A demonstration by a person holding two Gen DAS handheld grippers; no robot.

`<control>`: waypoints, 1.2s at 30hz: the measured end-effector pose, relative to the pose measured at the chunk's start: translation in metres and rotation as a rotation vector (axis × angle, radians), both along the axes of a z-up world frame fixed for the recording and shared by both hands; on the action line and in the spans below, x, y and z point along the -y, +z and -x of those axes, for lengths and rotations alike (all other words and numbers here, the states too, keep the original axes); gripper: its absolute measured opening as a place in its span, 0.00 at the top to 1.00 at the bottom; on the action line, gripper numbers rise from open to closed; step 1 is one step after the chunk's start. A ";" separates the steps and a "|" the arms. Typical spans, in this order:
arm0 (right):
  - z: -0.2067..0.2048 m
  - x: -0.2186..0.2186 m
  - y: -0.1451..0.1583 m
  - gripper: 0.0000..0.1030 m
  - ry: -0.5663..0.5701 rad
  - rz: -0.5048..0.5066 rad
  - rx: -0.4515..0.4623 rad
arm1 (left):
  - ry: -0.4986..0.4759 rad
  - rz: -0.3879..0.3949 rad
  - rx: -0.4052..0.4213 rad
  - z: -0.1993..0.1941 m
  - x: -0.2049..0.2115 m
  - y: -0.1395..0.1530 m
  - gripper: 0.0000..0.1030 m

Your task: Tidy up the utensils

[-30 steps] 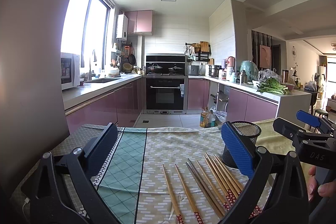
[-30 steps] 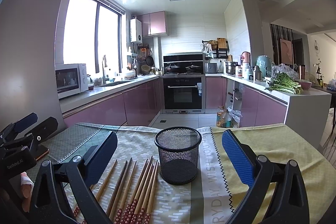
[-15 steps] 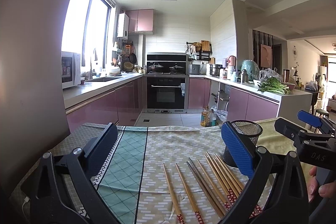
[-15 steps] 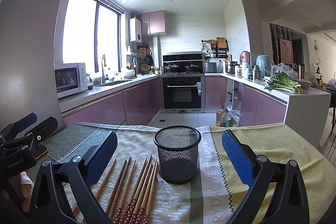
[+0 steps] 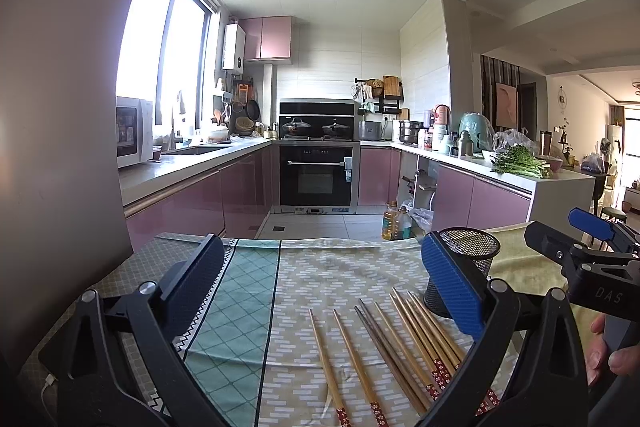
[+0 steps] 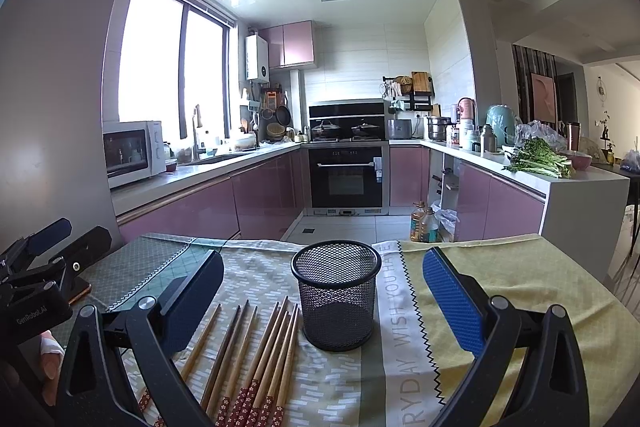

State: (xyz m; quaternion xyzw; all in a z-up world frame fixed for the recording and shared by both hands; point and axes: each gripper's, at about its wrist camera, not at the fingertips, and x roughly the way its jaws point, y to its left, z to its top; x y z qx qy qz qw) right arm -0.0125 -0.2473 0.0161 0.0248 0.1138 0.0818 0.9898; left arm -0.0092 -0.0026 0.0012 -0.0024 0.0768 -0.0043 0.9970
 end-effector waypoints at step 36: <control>0.000 0.002 0.002 0.06 -0.002 0.001 -0.002 | 0.002 0.001 -0.004 -0.001 0.002 -0.003 0.06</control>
